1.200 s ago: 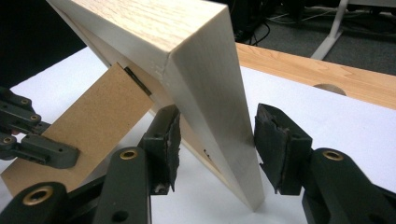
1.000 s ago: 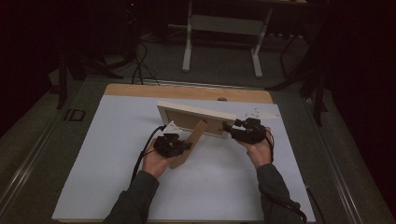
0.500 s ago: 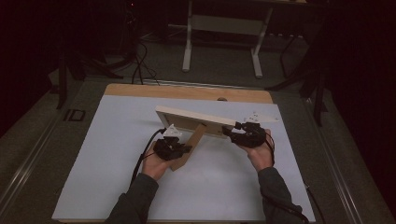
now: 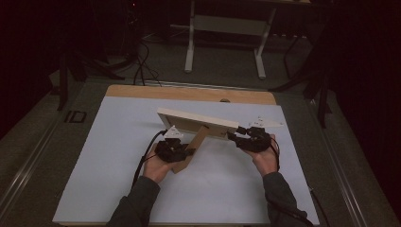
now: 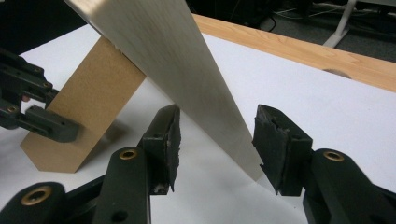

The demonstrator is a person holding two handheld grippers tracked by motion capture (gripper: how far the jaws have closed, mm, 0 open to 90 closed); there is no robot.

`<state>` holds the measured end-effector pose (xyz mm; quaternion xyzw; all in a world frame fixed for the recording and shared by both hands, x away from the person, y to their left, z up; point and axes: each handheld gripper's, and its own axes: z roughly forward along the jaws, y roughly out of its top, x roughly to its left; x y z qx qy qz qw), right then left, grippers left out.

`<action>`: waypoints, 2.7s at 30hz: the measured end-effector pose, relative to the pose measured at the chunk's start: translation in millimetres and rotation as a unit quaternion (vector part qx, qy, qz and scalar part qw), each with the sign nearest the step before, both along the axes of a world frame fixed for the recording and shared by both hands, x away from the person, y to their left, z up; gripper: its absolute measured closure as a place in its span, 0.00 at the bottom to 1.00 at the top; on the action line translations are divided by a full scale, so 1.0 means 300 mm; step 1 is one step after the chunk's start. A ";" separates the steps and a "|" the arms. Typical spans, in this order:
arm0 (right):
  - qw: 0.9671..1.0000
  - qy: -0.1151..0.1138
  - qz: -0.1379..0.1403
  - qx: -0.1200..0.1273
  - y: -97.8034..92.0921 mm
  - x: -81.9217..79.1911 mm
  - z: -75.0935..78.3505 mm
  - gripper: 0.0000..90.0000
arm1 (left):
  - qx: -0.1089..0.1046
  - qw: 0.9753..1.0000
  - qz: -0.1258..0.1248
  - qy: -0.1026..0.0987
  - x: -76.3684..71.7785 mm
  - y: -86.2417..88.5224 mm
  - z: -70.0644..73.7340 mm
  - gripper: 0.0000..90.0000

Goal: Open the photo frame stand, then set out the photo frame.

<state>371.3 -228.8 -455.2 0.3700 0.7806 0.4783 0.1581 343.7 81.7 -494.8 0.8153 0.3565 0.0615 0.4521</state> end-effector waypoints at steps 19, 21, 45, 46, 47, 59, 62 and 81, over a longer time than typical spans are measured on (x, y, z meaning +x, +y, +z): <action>1.000 0.013 0.000 -0.005 -0.019 -0.009 -0.036 0.58 | -0.047 0.999 0.010 0.004 -0.012 0.064 0.030 0.71; 1.000 0.014 0.001 -0.006 -0.020 -0.008 -0.039 0.58 | -0.051 0.999 0.010 0.005 -0.013 0.068 0.032 0.71; 1.000 0.020 -0.004 -0.019 -0.052 -0.005 -0.056 0.62 | -0.065 0.996 0.051 0.015 -0.005 0.134 0.057 0.65; 1.000 0.018 -0.006 -0.024 -0.053 -0.005 -0.055 0.63 | -0.064 0.997 0.051 0.014 -0.005 0.134 0.058 0.64; 0.999 0.018 -0.007 -0.025 -0.054 -0.006 -0.054 0.63 | -0.061 0.997 0.051 0.013 -0.005 0.135 0.060 0.64; 0.999 0.029 -0.014 -0.023 -0.077 0.005 -0.055 0.79 | -0.066 0.996 0.059 0.012 0.003 0.151 0.091 0.65; 0.999 0.032 -0.018 -0.021 -0.079 0.009 -0.050 0.80 | -0.069 0.996 0.059 0.010 0.005 0.155 0.102 0.66; 0.999 0.020 -0.029 -0.006 -0.052 0.041 0.001 1.00 | -0.065 0.994 0.080 -0.021 0.018 0.137 0.157 0.81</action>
